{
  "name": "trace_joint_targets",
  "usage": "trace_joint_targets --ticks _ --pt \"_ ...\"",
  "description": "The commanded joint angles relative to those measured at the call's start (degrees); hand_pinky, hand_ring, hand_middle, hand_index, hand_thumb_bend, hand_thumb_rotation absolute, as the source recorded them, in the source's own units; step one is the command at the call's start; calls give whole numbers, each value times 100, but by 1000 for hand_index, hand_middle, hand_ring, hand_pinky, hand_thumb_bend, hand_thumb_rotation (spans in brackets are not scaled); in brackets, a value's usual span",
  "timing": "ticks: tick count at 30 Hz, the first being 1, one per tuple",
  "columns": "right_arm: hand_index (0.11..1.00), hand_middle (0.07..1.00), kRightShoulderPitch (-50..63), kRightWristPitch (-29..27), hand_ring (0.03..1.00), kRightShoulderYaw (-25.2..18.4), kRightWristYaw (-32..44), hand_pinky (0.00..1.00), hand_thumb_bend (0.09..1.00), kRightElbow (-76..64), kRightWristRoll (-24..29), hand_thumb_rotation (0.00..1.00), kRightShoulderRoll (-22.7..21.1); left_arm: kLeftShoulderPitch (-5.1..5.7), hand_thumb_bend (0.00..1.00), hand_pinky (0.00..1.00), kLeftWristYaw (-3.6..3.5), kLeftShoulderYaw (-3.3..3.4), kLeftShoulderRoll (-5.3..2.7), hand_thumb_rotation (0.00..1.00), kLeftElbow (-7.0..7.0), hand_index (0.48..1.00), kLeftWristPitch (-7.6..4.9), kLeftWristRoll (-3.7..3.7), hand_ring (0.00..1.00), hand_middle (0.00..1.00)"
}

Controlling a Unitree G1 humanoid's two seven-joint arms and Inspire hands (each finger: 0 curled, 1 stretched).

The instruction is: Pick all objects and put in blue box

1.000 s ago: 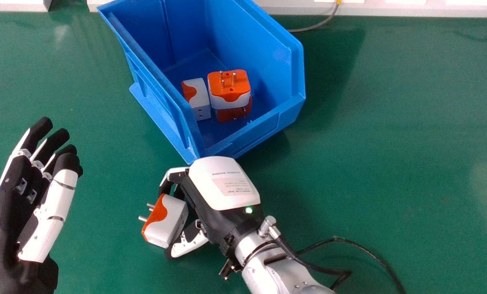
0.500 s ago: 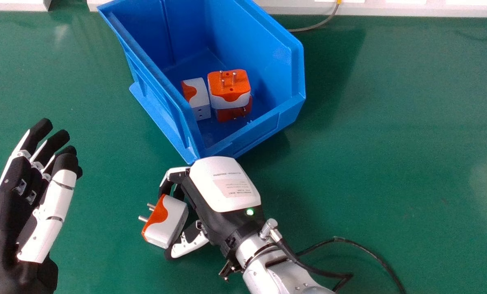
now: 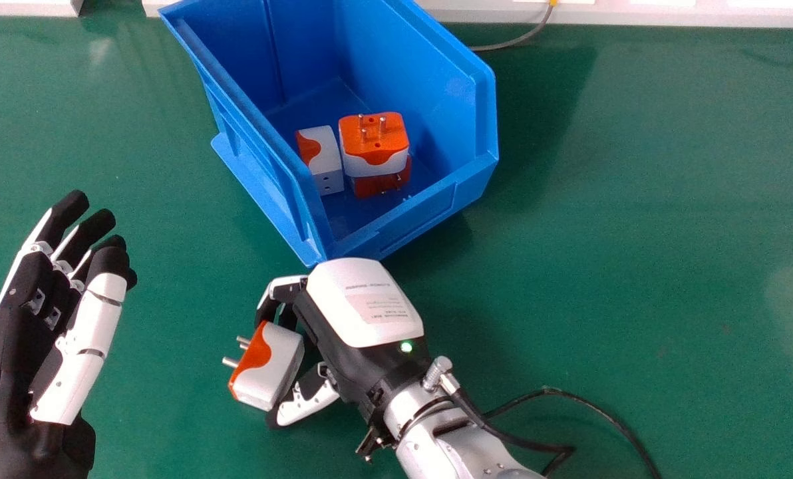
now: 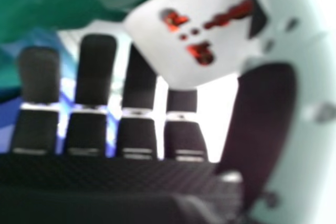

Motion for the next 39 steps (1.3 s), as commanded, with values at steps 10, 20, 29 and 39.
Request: trace_joint_targets --ticks 10,20,29,39 --pt "501 535 367 202 434 3 366 315 493 -1256 -133 0 -23 -17 419 810 -42 19 17 456 -65 876 -73 -7 856 872" --pt "511 539 879 369 430 -154 964 309 490 -2530 -130 0 -203 -35 408 839 -155 173 116 466 -4 889 -102 -51 872 879" --pt "524 526 1473 489 420 -294 1509 302 490 -4007 -119 0 -475 -116 434 840 194 223 87 488 -160 882 226 181 869 871" --pt "541 502 2267 522 406 -744 2092 299 489 -5498 54 0 -852 -160 482 814 217 271 123 512 -243 863 342 188 846 852"
